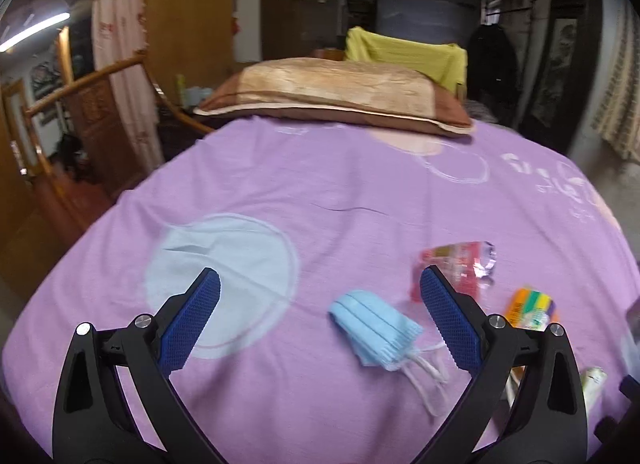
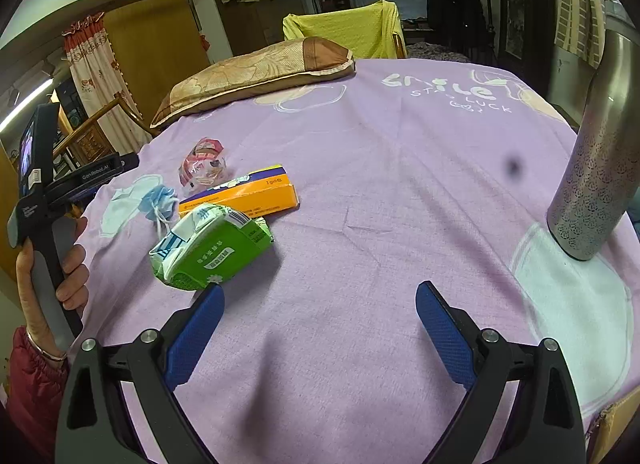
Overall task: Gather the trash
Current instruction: 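Grasp the blue face mask with the left tool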
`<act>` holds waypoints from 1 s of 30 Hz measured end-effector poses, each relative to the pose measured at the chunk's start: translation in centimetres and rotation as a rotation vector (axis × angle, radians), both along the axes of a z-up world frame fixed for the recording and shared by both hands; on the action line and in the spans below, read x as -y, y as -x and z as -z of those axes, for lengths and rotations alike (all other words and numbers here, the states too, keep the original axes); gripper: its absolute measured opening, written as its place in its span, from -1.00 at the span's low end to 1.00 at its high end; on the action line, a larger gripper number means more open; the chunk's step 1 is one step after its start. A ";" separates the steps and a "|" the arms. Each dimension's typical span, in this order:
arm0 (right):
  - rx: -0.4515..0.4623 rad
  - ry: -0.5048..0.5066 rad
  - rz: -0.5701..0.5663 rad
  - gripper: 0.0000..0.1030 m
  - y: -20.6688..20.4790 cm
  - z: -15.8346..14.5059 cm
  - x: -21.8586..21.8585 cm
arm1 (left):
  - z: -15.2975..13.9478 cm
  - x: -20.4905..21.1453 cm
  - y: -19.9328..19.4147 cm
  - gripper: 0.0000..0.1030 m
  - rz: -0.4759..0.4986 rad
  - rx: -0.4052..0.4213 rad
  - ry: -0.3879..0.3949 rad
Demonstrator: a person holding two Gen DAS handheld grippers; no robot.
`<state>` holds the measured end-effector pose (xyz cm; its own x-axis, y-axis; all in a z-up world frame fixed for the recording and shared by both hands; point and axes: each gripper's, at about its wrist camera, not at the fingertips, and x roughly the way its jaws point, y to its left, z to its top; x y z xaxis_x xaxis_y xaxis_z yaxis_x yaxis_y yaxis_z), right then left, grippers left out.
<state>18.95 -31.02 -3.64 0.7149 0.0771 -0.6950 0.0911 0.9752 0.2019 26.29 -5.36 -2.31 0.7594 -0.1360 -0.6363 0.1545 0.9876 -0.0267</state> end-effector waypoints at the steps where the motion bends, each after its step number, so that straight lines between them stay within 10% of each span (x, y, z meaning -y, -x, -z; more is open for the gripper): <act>1: 0.001 0.002 0.001 0.84 0.0 0.0 0.0 | 0.2 0.4 0.1 0.87 0.026 -0.007 0.002; 14: 0.003 -0.011 -0.011 0.85 -0.2 0.2 0.1 | 6.3 3.5 -2.7 0.87 0.034 -0.233 -0.190; 26: 0.014 -0.109 -0.104 0.89 -3.5 -0.5 -5.2 | 6.9 2.3 -3.3 0.90 0.021 -0.280 -0.116; 30: 0.016 0.059 -0.088 0.88 -5.1 -0.6 -7.5 | 6.9 2.4 -3.1 0.90 0.022 -0.277 -0.117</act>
<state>24.10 -23.55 -3.08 0.7182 0.0994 -0.6887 0.0019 0.9895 0.1447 29.44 -7.76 -9.17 0.5520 -0.0639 -0.8314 0.1790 0.9829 0.0434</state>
